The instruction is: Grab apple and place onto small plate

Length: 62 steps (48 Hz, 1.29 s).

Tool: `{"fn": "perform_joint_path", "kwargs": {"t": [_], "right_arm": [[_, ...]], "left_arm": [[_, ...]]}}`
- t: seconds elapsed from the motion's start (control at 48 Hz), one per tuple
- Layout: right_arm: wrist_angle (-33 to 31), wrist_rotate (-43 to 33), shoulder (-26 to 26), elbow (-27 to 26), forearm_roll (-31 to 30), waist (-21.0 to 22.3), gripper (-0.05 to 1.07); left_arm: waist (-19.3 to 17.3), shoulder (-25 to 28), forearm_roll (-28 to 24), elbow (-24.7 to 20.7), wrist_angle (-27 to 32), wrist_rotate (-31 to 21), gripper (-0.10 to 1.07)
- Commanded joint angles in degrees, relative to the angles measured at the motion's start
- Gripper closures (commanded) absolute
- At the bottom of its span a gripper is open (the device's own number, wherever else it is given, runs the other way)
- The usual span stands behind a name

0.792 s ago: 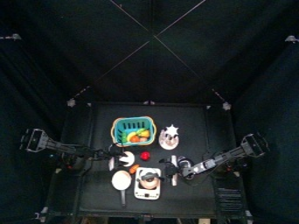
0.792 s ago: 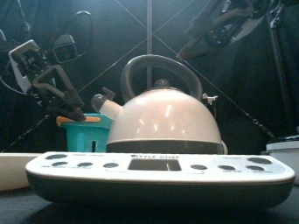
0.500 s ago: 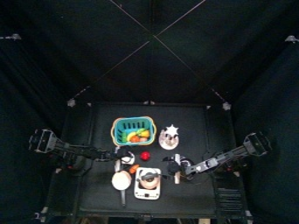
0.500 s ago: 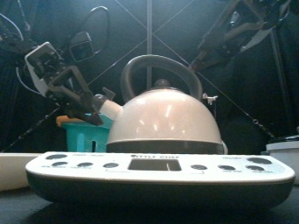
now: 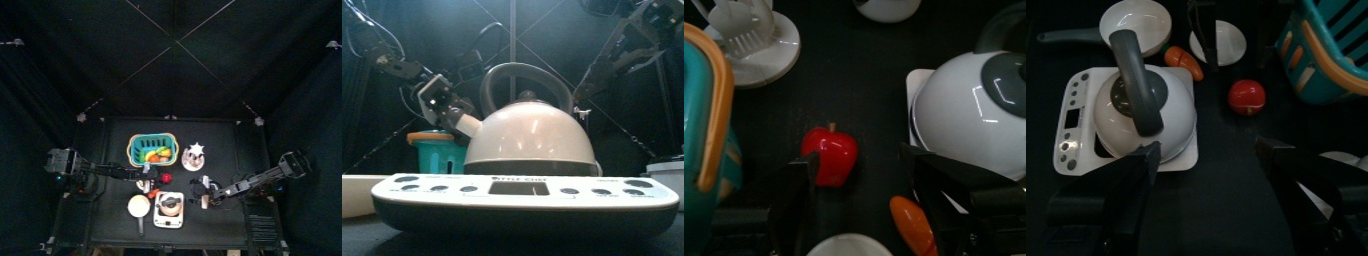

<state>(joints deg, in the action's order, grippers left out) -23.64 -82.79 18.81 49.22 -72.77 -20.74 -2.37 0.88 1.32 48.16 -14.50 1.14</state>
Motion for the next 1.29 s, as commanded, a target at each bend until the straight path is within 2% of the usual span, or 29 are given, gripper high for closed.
{"fn": "perform_joint_path", "kwargs": {"t": [0.0,0.188,0.958,1.271], "right_arm": [[-0.09,-0.18,1.32,-0.09,0.62,0.00,-0.01],[-0.09,-0.09,1.32,0.70,1.85,0.09,-0.01],[0.18,-0.18,0.62,0.62,1.85,0.18,-0.01],[0.18,-0.18,0.62,0.62,1.85,0.09,-0.01]], "left_arm": [[-2.29,1.93,-0.70,-2.81,-0.18,0.00,0.01],[-2.64,4.66,-2.55,-4.48,0.00,0.00,0.01],[-2.64,10.37,-3.69,-8.44,3.34,-0.09,0.01],[-2.37,10.99,-3.52,-9.76,6.94,-0.18,0.09]]}}
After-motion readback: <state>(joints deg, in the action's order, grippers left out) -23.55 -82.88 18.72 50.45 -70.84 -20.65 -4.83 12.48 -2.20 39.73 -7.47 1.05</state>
